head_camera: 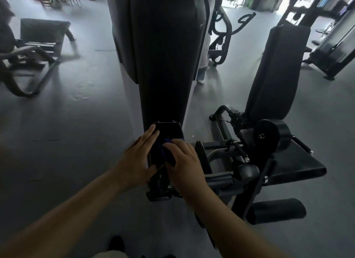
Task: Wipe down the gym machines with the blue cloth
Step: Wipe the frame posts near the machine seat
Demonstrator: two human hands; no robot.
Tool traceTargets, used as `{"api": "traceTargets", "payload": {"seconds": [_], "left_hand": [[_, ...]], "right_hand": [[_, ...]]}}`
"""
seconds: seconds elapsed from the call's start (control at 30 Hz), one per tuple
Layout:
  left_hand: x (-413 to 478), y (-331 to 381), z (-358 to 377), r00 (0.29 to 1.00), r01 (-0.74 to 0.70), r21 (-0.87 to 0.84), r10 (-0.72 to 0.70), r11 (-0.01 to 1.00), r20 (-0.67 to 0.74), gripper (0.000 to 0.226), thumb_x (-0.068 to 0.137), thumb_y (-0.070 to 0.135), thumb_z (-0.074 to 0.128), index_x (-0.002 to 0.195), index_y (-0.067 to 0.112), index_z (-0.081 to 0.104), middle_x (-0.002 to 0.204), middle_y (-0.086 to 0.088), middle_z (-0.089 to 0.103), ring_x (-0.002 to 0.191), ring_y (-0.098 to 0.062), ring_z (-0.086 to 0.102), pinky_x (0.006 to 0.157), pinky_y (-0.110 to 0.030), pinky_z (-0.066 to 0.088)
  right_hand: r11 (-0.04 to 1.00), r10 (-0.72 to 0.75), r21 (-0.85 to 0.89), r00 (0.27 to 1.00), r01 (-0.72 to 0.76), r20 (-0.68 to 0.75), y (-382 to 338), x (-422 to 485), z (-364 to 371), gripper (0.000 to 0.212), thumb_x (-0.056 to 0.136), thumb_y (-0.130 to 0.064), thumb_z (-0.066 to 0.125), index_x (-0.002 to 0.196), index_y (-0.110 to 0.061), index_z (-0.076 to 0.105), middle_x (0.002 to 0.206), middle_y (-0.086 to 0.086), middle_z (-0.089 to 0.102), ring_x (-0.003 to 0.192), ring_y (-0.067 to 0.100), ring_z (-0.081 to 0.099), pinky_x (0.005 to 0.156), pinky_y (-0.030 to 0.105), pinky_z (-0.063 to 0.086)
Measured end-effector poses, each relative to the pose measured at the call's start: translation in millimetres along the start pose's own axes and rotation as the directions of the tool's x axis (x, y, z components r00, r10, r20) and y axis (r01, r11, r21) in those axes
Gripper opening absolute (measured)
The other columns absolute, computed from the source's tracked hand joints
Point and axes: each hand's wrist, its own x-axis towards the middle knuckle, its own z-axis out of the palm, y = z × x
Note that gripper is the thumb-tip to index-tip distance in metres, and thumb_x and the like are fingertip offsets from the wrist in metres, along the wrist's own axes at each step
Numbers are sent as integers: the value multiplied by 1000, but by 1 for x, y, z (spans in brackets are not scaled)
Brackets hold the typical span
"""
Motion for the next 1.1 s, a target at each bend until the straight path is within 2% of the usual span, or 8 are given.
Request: {"api": "traceTargets", "payload": {"seconds": [0.23, 0.37, 0.53, 0.67, 0.77, 0.87, 0.93, 1.1], "left_hand": [[-2, -45, -24, 999, -24, 84, 20, 996, 49, 120, 85, 90, 65, 174, 41, 1, 181, 23, -4, 167, -1, 1, 138, -46, 15], [-2, -57, -30, 991, -123, 230, 105, 965, 88, 117, 89, 88, 60, 173, 42, -7, 179, 24, -19, 165, 2, -13, 138, -36, -1], [16, -73, -27, 956, -279, 284, 239, 917, 168, 119, 93, 76, 65, 170, 43, -19, 178, 26, -22, 165, 0, -15, 137, -37, -3], [24, -86, -33, 914, -384, 320, 306, 866, 268, 114, 100, 68, 63, 170, 38, -22, 177, 22, -28, 164, -2, -23, 135, -37, -9], [33, -94, -42, 878, -452, 321, 350, 833, 327, 100, 108, 60, 52, 171, 36, -21, 177, 20, -28, 163, -3, -26, 135, -38, -12], [47, -103, -51, 824, -550, 307, 446, 777, 349, 80, 111, 37, 34, 173, 32, -15, 180, 15, -22, 166, -9, -20, 135, -39, -11], [57, -107, -61, 777, -614, 296, 495, 732, 389, 84, 103, 20, 30, 173, 29, -15, 181, 11, -19, 167, -12, -16, 135, -39, -12], [76, -119, -70, 662, -744, 293, 608, 600, 438, 88, 108, 11, 38, 171, 26, -20, 181, 8, -21, 167, -13, -18, 137, -42, -6]], "right_hand": [[995, -93, 34, 993, 91, 66, -11, -7, 23, 57, 94, -27, 72, 149, -18, 60, 152, 3, 53, 124, 29, 56, 106, 42, 53], [984, -170, -42, 981, 174, 94, -5, -9, 18, 51, 92, -34, 70, 141, -19, 65, 145, 2, 59, 118, 29, 57, 102, 45, 55], [989, -105, -96, 992, 111, 64, -15, 23, 28, 53, 93, -29, 74, 144, -18, 65, 155, 3, 54, 125, 31, 57, 109, 44, 52], [962, -197, -168, 973, 215, 117, -15, -6, 34, 46, 94, -38, 72, 136, -19, 70, 153, 3, 56, 116, 33, 62, 98, 49, 57], [952, -163, -247, 982, 182, 95, -27, -4, 30, 48, 90, -38, 73, 135, -21, 72, 148, -1, 59, 116, 29, 61, 97, 49, 57], [921, -138, -364, 990, 139, 28, -39, 12, 35, 49, 89, -33, 78, 136, -22, 72, 149, 0, 61, 120, 30, 57, 105, 45, 51], [909, -144, -393, 989, 140, 20, -40, 11, 38, 46, 91, -31, 80, 135, -21, 73, 151, 2, 61, 124, 32, 57, 108, 45, 49], [742, -284, -560, 930, 367, 233, -42, -20, 38, 45, 89, -35, 66, 132, -29, 76, 146, -4, 66, 139, 31, 50, 116, 45, 39]]}}
